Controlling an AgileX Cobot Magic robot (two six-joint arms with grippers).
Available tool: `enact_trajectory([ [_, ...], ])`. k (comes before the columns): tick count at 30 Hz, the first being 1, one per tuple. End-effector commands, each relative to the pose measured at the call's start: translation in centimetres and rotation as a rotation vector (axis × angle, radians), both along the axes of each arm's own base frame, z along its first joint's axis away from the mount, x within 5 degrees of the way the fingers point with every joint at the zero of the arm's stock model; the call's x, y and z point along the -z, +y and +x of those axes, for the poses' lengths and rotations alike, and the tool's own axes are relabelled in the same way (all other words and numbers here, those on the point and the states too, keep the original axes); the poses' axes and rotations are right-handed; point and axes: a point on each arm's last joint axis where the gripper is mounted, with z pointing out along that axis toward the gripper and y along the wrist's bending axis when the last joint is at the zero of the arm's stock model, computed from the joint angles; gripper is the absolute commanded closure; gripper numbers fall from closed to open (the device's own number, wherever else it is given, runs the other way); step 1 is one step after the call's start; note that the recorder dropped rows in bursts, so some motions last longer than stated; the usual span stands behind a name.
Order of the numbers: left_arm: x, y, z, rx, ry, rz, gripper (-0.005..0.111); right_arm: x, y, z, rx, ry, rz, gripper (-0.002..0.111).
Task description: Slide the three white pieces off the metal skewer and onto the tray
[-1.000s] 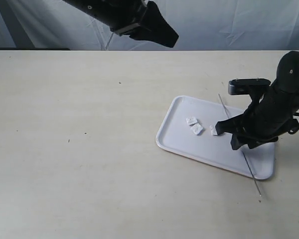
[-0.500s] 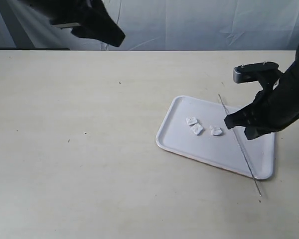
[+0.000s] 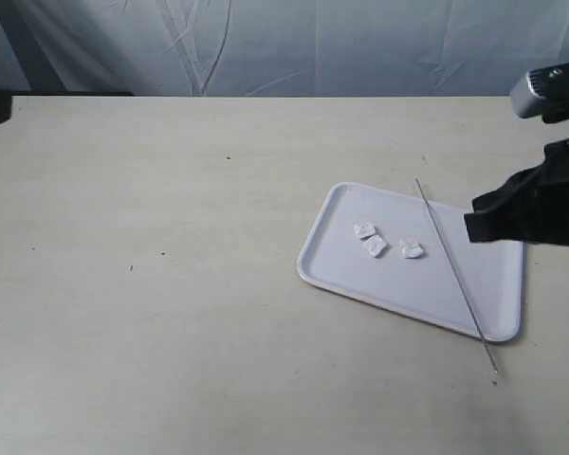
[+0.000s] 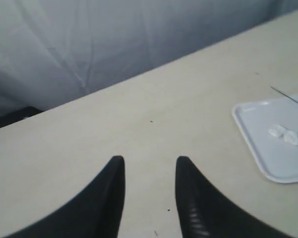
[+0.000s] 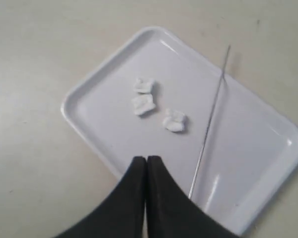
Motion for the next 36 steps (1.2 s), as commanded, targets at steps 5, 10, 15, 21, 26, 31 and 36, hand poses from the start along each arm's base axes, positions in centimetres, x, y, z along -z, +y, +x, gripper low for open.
enact_trajectory([
  [5,6.3,3.3,-5.8,-0.336,-0.25,-0.449,0.072,-0.6,-0.9,-6.8,0.037,-0.218,0.22,0.109],
  [10,9.3,3.1,-6.4,-0.349,-0.127,-0.55,0.072,-1.6,-1.4,-10.0,0.004,-0.34,0.28,0.109],
  [15,11.7,3.0,-6.5,-0.381,-0.007,-0.641,0.072,-2.3,-1.6,-12.2,-0.037,-0.43,0.299,0.109],
  [21,12.5,2.2,-6.8,-0.358,0.132,-0.755,0.072,-2.1,-1.4,-13.6,-0.116,-0.43,0.275,0.109],
  [26,12.5,2.1,-6.9,-0.354,0.144,-0.763,0.072,-2.1,-1.5,-13.6,-0.116,-0.435,0.262,0.109],
  [31,12.5,2.1,-6.9,-0.353,0.142,-0.76,0.072,-2.0,-1.7,-13.4,-0.117,-0.451,0.211,0.109],
  [36,11.5,3.4,-7.9,-0.449,-0.047,-0.796,0.072,-1.5,-2.7,-13.0,-0.059,-0.466,0.077,0.109],
])
